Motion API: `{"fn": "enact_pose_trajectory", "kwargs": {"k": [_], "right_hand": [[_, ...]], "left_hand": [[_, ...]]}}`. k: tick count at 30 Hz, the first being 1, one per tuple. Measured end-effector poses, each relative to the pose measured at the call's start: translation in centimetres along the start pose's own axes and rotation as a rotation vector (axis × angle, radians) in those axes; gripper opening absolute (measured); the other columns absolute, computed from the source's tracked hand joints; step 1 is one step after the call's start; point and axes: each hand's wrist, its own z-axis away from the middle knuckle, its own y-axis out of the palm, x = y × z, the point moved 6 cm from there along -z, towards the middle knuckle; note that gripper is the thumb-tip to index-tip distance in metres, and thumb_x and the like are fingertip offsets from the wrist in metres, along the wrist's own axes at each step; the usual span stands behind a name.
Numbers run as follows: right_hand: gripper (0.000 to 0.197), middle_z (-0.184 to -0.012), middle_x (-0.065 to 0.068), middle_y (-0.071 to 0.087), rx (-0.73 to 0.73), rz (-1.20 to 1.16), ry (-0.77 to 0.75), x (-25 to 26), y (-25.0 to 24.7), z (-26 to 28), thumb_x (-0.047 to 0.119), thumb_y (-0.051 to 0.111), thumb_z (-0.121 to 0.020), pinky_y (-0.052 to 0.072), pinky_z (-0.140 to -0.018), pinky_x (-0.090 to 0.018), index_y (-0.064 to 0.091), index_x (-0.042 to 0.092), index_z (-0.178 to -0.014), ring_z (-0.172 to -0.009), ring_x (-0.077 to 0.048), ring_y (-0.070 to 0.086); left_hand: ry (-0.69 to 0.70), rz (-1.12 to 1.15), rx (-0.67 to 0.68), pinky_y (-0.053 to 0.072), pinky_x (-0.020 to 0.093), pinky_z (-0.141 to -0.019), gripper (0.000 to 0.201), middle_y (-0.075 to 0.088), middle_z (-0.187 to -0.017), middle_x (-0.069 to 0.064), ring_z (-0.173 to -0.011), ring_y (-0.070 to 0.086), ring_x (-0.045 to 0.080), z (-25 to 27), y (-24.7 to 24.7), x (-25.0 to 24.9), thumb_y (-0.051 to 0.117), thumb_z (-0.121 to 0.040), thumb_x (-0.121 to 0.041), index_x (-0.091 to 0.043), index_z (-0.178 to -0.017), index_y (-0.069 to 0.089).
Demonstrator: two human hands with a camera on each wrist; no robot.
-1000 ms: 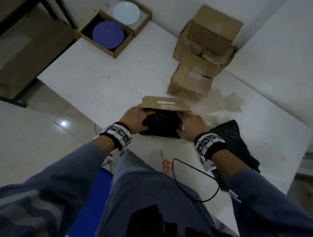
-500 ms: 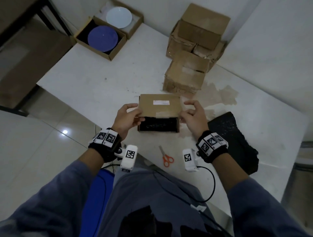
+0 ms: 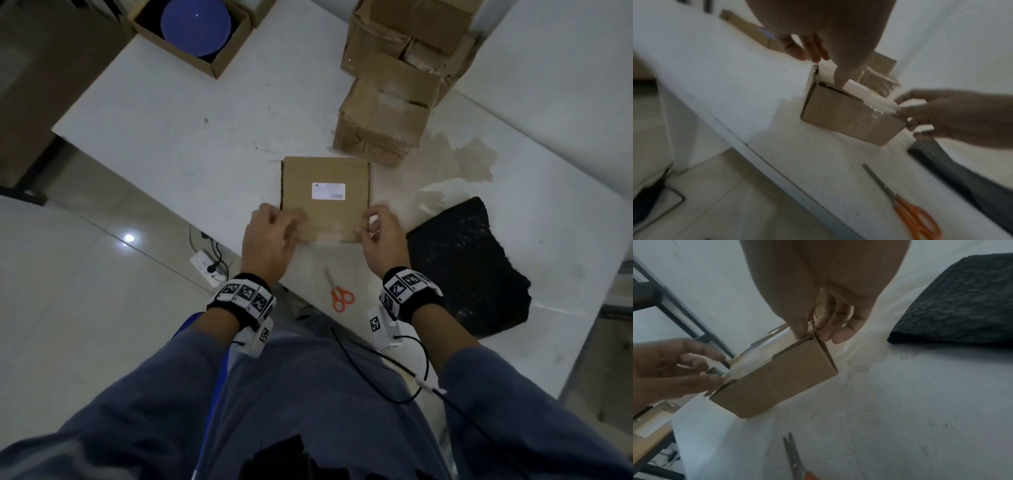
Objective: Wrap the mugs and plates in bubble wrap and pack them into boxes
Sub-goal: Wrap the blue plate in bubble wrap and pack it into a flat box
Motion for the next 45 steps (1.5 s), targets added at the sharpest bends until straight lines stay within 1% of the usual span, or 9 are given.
{"fn": "enact_pose_trajectory", "kwargs": {"k": [3,11,15,19,23,34,37,41,45], "right_hand": [[0.016,-0.100,0.003,0.047,-0.030,0.013,-0.064,0.4,0.1,0.3,0.016,0.064,-0.090,0.051,-0.071,-0.033,0.060,0.020,-0.105,-0.078,-0.012,0.053],[0.006,-0.099,0.004,0.046,-0.052,-0.008,-0.022,-0.1,0.4,0.5,0.019,0.062,-0.090,0.053,-0.076,-0.037,0.063,0.021,-0.096,-0.076,-0.005,0.051],[0.004,-0.098,0.006,0.046,-0.062,-0.009,-0.008,-0.2,0.3,0.7,0.021,0.062,-0.091,0.052,-0.073,-0.031,0.063,0.021,-0.095,-0.070,-0.002,0.050],[0.004,-0.099,0.005,0.047,-0.058,-0.018,-0.018,-0.3,0.4,0.7,0.020,0.062,-0.092,0.051,-0.073,-0.030,0.064,0.021,-0.095,-0.075,0.002,0.051],[0.002,-0.098,0.005,0.046,-0.063,0.000,-0.018,-0.3,0.4,0.7,0.021,0.062,-0.092,0.053,-0.073,-0.034,0.063,0.021,-0.094,-0.073,0.001,0.051],[0.002,-0.098,0.004,0.048,-0.066,0.005,0.019,-0.2,0.6,0.8,0.021,0.062,-0.091,0.049,-0.069,-0.028,0.063,0.021,-0.093,-0.073,-0.012,0.055],[0.002,-0.098,0.005,0.048,-0.062,0.009,0.032,-0.3,0.6,0.8,0.022,0.062,-0.092,0.042,-0.065,-0.024,0.062,0.021,-0.094,-0.072,-0.012,0.055],[0.001,-0.097,0.006,0.046,-0.058,-0.006,0.029,-0.4,0.6,0.8,0.022,0.062,-0.091,0.043,-0.065,-0.025,0.061,0.022,-0.092,-0.072,-0.012,0.055],[0.008,-0.098,0.006,0.049,-0.076,-0.018,0.038,-0.6,0.5,0.8,0.023,0.064,-0.092,0.041,-0.066,-0.025,0.059,0.021,-0.097,-0.075,-0.007,0.052]], "left_hand": [[0.208,-0.009,0.058,0.047,0.041,-0.072,0.020,0.053,-0.101,-0.004,-0.090,0.050,0.016,-0.6,0.8,-2.0,0.058,-0.095,-0.029,-0.025,-0.111,0.069],[0.258,0.026,0.204,0.048,0.043,-0.077,0.045,0.052,-0.101,-0.008,-0.090,0.055,0.014,-0.3,2.6,-2.5,0.067,-0.078,-0.060,-0.027,-0.108,0.069],[0.327,0.040,0.151,0.048,0.041,-0.074,0.033,0.053,-0.099,-0.006,-0.089,0.057,0.017,0.4,2.6,-2.4,0.070,-0.082,-0.050,-0.022,-0.099,0.072],[0.320,0.059,0.163,0.048,0.036,-0.074,0.023,0.058,-0.099,-0.005,-0.087,0.056,0.014,-0.3,2.4,-2.6,0.064,-0.090,-0.032,-0.020,-0.109,0.067],[0.355,-0.043,0.254,0.043,0.027,-0.066,0.032,0.055,-0.091,-0.006,-0.081,0.052,0.013,-1.6,2.9,-3.0,0.071,-0.082,-0.034,-0.023,-0.111,0.065],[0.380,-0.186,0.232,0.040,0.031,-0.058,0.025,0.059,-0.083,-0.006,-0.065,0.056,0.022,-2.7,4.5,-3.3,0.067,-0.070,-0.017,-0.021,-0.091,0.053],[0.359,-0.251,0.252,0.037,0.031,-0.058,0.033,0.053,-0.078,-0.007,-0.062,0.051,0.019,-2.7,4.8,-3.8,0.072,-0.066,-0.024,-0.023,-0.088,0.047],[0.372,-0.317,0.300,0.028,0.027,-0.056,0.049,0.043,-0.073,-0.009,-0.060,0.047,0.015,-2.9,4.9,-4.3,0.071,-0.067,-0.059,-0.021,-0.085,0.046],[0.398,-0.365,0.275,0.032,0.028,-0.049,0.043,0.048,-0.070,-0.005,-0.056,0.047,0.017,-3.1,5.1,-4.5,0.075,-0.067,-0.048,-0.019,-0.085,0.049]]}}
